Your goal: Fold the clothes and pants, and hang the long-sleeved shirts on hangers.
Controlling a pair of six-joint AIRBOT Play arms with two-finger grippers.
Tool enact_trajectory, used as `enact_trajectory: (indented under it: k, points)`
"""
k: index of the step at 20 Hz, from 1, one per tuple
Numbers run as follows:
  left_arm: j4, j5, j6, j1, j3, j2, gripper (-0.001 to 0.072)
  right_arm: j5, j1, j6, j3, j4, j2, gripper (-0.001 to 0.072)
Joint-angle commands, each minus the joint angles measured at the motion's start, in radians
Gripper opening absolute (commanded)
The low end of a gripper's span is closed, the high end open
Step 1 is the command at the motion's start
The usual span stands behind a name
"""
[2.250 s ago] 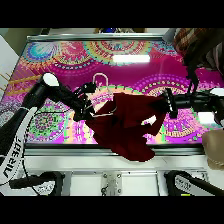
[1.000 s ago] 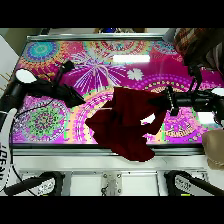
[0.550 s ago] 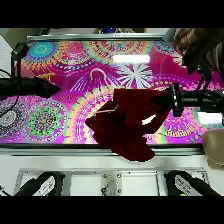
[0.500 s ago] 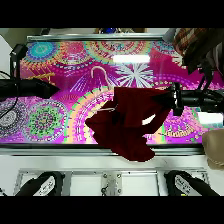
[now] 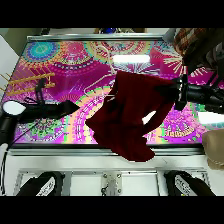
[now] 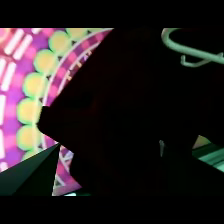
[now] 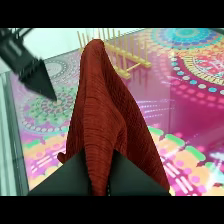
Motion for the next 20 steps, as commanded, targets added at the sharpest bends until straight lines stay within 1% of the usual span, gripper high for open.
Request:
enact_trajectory:
  k: [1,3,6,10,13,16,17,19,20]
  points:
    - [-0.186,0.214,-0.040,-0.206,-0.103,-0.045,0.0698,-0.014,0.001,0.017,0.001,0.024,0.005,0.0009]
    - [-0.246,0.299,-0.040,-0.309,-0.082,-0.092,0.0698,-0.014,0.001,0.017,0.001,0.024,0.005,0.0009]
    - [-0.253,0.346,-0.039,-0.389,-0.016,-0.142,0.0698,-0.014,0.001,0.017,0.001,0.024,0.005,0.0009]
    - [-0.255,0.386,-0.041,-0.414,0.010,-0.155,0.0698,-0.012,0.001,0.017,0.001,0.024,0.005,0.0009]
    - [-0.252,0.393,-0.040,-0.420,0.010,-0.155,0.0697,-0.011,0.002,0.022,0.001,0.009,0.005,0.0009]
    - [-0.254,0.439,-0.053,-0.466,0.010,-0.189,0.0692,-0.011,0.002,0.078,0.001,-0.037,0.005,0.0009]
    - [-0.254,0.443,-0.071,-0.483,0.010,-0.211,0.0576,-0.011,0.002,0.098,0.001,-0.048,0.009,0.0009]
    - [-0.254,0.453,-0.070,-0.497,0.010,-0.243,0.0307,-0.011,0.002,0.107,0.001,-0.052,0.024,0.0009]
    - [-0.254,0.457,-0.070,-0.491,0.010,-0.247,0.0079,-0.011,0.002,0.107,0.001,-0.052,0.033,0.0008]
